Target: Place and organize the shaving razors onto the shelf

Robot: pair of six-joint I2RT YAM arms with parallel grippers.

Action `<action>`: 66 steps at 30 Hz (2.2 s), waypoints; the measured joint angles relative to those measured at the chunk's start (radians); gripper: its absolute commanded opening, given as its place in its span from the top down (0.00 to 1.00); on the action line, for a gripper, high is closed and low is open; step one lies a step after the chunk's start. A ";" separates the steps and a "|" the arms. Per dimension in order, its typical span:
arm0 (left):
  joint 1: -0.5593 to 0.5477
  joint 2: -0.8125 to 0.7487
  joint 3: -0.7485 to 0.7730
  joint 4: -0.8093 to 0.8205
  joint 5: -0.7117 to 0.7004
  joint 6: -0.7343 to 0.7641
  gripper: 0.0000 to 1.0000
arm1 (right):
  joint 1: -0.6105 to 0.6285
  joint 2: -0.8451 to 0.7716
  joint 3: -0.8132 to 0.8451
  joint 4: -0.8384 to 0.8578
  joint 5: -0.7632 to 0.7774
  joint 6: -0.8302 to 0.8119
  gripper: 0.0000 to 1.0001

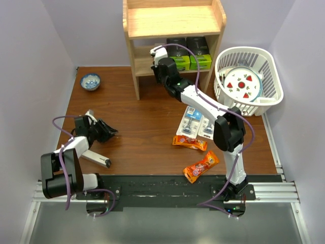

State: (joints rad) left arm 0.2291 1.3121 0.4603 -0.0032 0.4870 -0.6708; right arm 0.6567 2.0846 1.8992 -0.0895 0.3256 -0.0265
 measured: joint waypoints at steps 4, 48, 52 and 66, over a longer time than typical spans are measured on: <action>0.000 0.006 0.000 0.001 0.000 0.000 0.61 | -0.002 0.000 0.002 0.000 -0.019 -0.001 1.00; 0.239 -0.079 0.438 -1.253 -0.264 2.342 0.05 | -0.003 -0.542 -0.604 -0.086 -0.392 -0.079 0.09; 0.222 -0.117 0.320 -1.155 -0.271 2.402 0.08 | -0.002 -0.542 -0.605 -0.091 -0.396 -0.079 0.09; 0.015 0.151 0.424 -1.004 -0.159 2.250 0.71 | -0.002 -0.504 -0.523 -0.178 -0.397 -0.078 0.10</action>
State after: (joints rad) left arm 0.2440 1.4628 0.8841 -1.0069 0.3275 1.5795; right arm 0.6544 1.5803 1.3758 -0.2672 -0.0711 -0.1043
